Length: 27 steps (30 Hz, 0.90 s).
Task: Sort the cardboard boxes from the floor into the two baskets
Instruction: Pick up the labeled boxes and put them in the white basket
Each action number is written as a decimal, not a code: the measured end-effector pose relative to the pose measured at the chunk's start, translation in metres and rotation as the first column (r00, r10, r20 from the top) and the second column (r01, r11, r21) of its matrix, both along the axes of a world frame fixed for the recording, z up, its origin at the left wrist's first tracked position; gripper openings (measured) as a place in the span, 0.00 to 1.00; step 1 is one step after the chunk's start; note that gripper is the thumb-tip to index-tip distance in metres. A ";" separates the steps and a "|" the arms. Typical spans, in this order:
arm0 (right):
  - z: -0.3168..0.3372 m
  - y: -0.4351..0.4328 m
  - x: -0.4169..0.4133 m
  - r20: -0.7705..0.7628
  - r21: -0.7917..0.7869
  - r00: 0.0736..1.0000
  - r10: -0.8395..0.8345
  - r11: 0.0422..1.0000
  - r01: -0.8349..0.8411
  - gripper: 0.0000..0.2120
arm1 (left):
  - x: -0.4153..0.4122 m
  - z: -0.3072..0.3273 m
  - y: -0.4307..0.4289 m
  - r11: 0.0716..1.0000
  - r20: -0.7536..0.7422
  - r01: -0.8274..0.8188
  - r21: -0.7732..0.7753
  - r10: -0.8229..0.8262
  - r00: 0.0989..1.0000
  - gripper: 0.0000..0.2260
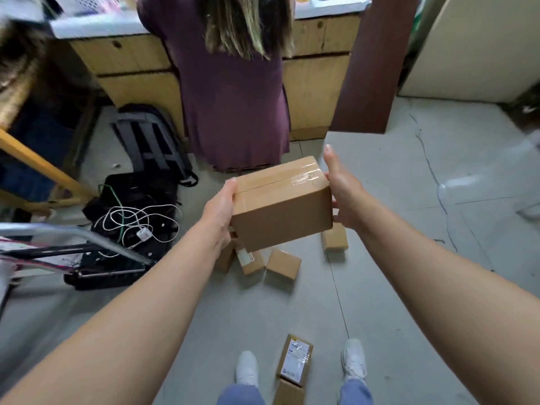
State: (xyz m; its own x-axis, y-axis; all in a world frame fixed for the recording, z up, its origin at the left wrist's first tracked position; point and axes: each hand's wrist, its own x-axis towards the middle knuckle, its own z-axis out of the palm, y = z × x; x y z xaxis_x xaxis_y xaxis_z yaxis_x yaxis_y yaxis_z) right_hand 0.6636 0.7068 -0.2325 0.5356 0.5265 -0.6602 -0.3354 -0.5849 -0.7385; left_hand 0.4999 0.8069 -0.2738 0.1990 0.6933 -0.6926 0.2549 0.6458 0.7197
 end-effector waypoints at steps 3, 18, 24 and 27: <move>0.033 -0.010 -0.026 -0.005 -0.023 0.999 -0.037 0.999 0.036 0.40 | -0.024 0.041 -0.011 0.996 0.001 0.014 0.091 -0.014 1.000 0.19; 0.103 -0.090 -0.124 0.240 0.265 0.966 0.099 0.950 -0.163 0.19 | -0.144 0.134 -0.149 0.865 0.174 -0.366 0.344 0.325 0.930 0.09; 0.128 -0.109 -0.192 0.336 0.395 0.902 0.271 0.829 -0.396 0.12 | -0.210 0.164 -0.206 0.674 0.247 -0.613 0.412 0.565 0.788 0.09; 0.140 -0.114 -0.245 0.356 0.455 0.868 0.346 0.748 -0.484 0.11 | -0.255 0.178 -0.231 0.534 0.248 -0.704 0.468 0.685 0.685 0.08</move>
